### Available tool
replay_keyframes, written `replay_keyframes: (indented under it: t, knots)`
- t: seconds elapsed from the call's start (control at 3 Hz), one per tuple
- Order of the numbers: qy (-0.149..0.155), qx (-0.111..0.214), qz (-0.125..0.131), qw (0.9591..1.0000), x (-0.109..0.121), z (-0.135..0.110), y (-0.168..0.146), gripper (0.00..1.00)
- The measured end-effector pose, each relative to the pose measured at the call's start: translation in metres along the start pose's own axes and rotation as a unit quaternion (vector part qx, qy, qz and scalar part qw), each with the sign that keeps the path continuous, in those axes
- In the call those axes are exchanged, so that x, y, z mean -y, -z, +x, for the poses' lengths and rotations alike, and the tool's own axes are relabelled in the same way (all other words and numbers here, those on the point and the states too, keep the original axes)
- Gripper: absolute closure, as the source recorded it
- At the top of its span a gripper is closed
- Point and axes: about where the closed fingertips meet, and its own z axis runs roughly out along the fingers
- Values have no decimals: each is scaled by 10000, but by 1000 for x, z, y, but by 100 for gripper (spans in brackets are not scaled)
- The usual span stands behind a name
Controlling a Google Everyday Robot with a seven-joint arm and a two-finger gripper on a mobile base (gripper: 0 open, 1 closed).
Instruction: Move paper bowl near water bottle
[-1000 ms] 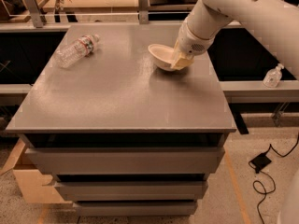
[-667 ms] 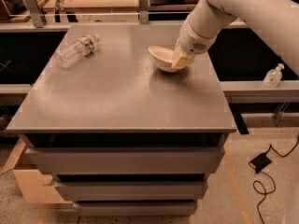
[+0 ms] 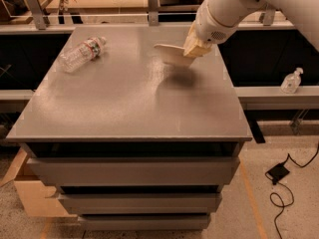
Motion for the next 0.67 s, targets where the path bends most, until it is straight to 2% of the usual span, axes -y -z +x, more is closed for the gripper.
replay_keyframes:
  t: [0.33, 0.67]
  knots:
    - [10, 7, 19, 10000, 1, -1, 1, 100]
    - [276, -11, 138, 9995, 5, -10, 0, 100]
